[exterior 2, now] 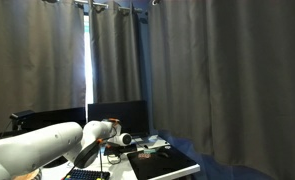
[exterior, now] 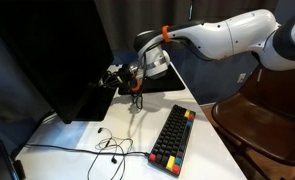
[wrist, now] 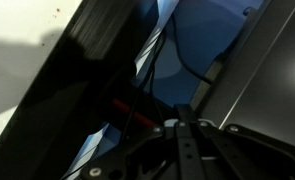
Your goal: Move the desktop screen upwards
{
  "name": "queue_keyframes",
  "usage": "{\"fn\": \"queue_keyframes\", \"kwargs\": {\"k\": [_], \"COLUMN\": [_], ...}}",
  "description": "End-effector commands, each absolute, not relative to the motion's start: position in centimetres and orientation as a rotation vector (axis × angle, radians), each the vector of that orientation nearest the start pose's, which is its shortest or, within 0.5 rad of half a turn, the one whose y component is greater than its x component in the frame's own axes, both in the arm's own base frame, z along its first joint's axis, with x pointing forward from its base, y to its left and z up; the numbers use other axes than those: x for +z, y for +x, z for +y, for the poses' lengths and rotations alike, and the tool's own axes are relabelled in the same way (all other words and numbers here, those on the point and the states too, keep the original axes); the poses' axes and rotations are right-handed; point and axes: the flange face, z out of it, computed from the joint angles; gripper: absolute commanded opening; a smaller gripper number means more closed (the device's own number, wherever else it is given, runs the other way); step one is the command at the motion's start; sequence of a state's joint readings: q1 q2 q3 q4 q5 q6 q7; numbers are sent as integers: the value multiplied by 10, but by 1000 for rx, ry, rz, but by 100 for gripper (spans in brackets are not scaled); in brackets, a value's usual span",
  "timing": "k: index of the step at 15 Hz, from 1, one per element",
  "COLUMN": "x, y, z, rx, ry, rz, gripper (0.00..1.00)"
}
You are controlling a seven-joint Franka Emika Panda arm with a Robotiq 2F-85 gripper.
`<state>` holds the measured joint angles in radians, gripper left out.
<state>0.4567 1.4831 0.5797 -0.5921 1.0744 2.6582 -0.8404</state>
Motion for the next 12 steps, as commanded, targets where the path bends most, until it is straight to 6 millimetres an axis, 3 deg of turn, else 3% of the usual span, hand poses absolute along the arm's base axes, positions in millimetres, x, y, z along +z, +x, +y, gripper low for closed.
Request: {"fn": "queue_keyframes", "kwargs": {"k": [1,6,12], "x": [218,220,219], "y": [686,685,684], "z": [498,500,498], "rx": [-620,-623,-545], "ry": [-1739,-1729,-1886], "rz": [-246,-265,-221], "gripper": [0,0,0]}}
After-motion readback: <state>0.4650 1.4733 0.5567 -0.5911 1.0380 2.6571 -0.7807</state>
